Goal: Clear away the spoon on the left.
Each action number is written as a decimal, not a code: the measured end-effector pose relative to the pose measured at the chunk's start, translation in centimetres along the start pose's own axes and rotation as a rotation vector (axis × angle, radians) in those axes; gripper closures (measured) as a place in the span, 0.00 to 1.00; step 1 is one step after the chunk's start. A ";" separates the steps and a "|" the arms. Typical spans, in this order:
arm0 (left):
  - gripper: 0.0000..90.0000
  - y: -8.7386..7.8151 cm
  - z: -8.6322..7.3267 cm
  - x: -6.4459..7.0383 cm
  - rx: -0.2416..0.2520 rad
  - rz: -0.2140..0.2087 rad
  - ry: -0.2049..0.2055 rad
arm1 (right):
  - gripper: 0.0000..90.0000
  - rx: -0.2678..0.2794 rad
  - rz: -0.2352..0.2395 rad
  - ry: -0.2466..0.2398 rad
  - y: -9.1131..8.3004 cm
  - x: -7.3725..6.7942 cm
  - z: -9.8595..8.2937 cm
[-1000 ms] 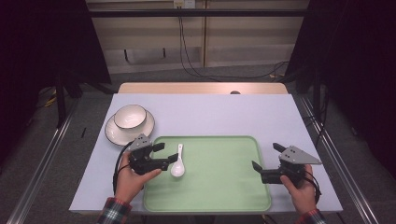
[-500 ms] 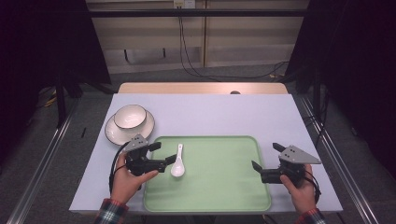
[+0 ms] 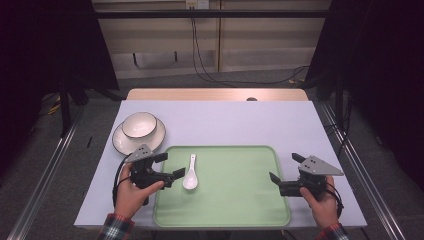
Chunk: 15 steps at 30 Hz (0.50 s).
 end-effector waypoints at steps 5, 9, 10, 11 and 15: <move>0.01 -0.5 0.0 -0.3 0.008 -0.004 -0.004 | 0.02 -0.001 0.002 0.001 0.0 0.0 0.0; 0.01 -1.0 0.0 -0.5 0.014 0.007 -0.019 | 0.02 -0.001 0.000 0.002 0.0 0.0 0.0; 0.01 -1.1 0.0 -0.6 0.013 0.001 -0.011 | 0.02 -0.001 0.001 0.002 0.0 0.0 0.0; 0.01 -1.2 0.0 -0.6 0.013 0.016 -0.003 | 0.02 -0.002 0.002 0.003 0.0 0.0 0.0; 0.01 -1.8 0.0 -0.7 0.011 0.006 0.040 | 0.02 -0.003 -0.001 0.001 0.0 0.0 0.0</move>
Point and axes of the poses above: each handheld gripper's, and its own axes: y roughly forward along the jaws, z roughly out of its top, x roughly to its right, the point moved 3 cm from there along y, roughly forward along the jaws, and after that the axes turned 7 degrees about x, right-handed, at the moved point
